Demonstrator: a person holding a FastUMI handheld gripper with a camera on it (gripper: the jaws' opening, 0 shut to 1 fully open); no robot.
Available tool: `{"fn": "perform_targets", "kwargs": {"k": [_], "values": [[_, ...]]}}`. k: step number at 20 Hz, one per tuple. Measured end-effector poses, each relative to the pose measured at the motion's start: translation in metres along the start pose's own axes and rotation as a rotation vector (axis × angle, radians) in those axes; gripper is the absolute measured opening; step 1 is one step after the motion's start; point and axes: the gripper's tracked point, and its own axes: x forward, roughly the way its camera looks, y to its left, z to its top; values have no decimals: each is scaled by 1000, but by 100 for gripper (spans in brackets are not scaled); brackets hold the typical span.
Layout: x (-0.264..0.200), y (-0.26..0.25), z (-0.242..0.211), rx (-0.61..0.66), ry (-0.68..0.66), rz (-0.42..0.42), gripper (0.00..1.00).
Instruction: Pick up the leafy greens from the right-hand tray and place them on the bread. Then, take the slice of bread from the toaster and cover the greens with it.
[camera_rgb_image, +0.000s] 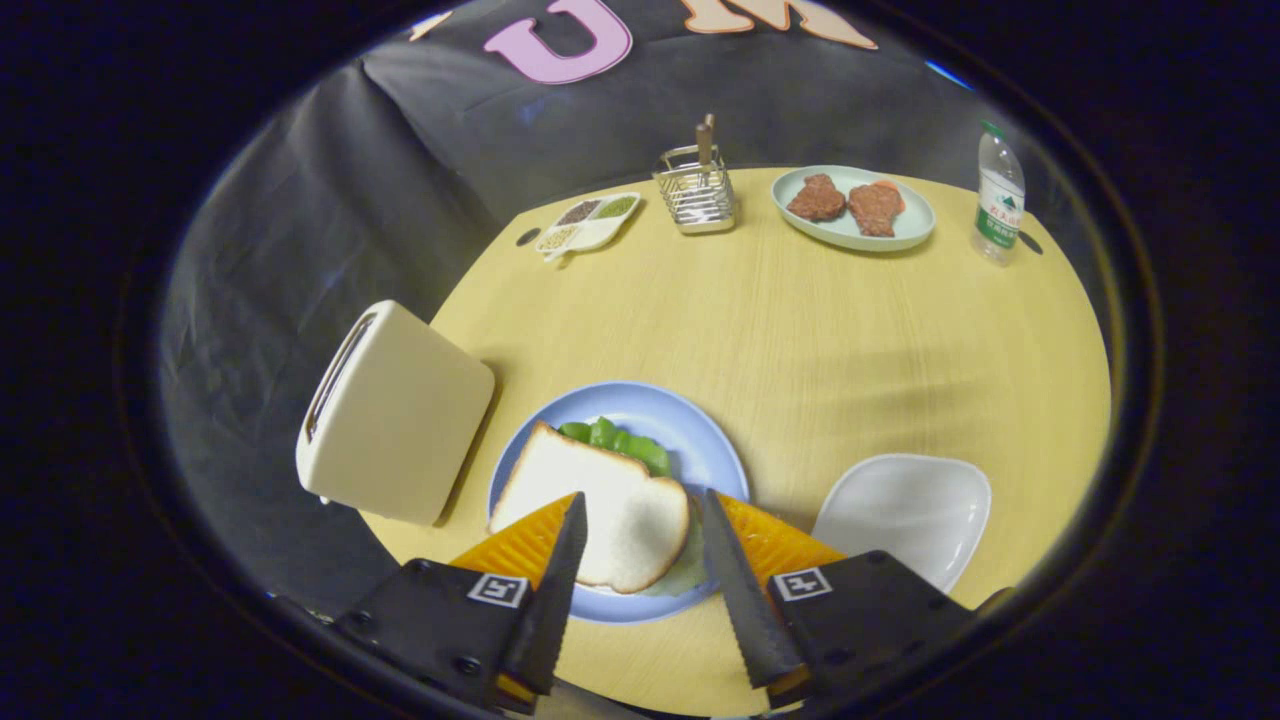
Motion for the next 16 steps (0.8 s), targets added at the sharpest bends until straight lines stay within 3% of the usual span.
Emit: {"fn": "perform_targets", "kwargs": {"k": [4,8,16], "values": [[-27,6,17,-58,-134,37,100],[-81,13,49,-162,-346,5,100],[-187,12,89,-191,-657,-124,100]]}}
